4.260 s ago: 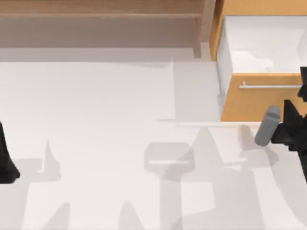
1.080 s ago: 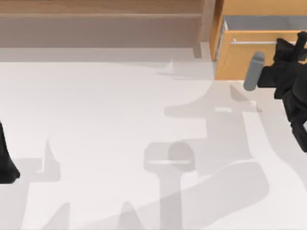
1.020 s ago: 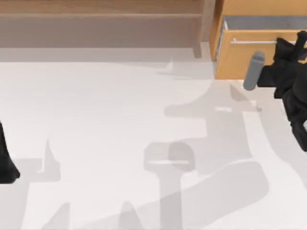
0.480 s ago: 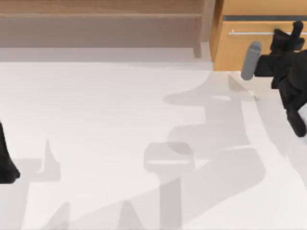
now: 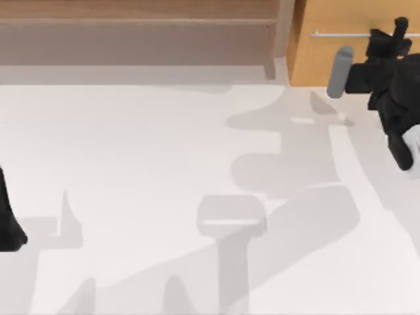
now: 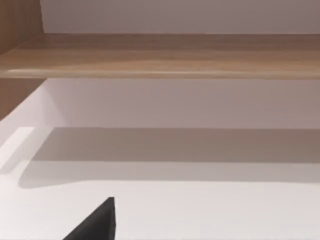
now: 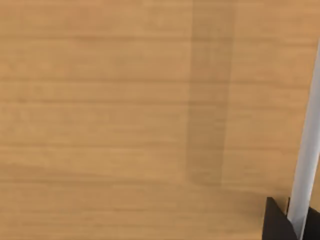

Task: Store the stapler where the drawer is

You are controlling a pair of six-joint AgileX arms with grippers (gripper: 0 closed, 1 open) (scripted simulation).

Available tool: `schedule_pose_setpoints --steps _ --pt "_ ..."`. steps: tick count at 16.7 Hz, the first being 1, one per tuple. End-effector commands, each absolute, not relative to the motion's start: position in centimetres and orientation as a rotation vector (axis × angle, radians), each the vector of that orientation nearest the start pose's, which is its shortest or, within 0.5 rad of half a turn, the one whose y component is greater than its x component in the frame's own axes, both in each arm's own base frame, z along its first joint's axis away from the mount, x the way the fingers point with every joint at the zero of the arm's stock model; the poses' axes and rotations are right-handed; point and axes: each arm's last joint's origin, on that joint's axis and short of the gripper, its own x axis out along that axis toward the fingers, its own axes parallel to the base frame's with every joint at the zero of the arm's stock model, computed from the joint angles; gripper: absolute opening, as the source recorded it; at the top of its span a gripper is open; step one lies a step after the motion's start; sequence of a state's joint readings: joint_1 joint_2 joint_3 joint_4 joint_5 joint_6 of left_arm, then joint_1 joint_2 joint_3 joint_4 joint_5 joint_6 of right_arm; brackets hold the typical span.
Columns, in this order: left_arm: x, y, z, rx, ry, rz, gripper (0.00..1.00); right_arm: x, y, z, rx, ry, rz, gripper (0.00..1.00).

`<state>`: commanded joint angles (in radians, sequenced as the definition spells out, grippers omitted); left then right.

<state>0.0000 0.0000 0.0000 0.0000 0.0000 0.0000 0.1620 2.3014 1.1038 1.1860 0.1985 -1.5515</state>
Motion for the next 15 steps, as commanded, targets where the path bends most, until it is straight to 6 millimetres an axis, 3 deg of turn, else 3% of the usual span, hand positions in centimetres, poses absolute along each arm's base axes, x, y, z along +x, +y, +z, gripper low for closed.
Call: schedule_pose_setpoints --steps 1,14,15 --pt "10.57 -0.12 16.00 0.000 0.000 0.000 1.00 43.94 7.01 8.83 -1.565 0.015 -0.001 0.00" --pt "10.57 -0.12 16.00 0.000 0.000 0.000 1.00 43.94 7.01 8.83 -1.565 0.015 -0.001 0.98" --pt "10.57 -0.12 16.00 0.000 0.000 0.000 1.00 43.94 7.01 8.83 -1.565 0.015 -0.001 1.00"
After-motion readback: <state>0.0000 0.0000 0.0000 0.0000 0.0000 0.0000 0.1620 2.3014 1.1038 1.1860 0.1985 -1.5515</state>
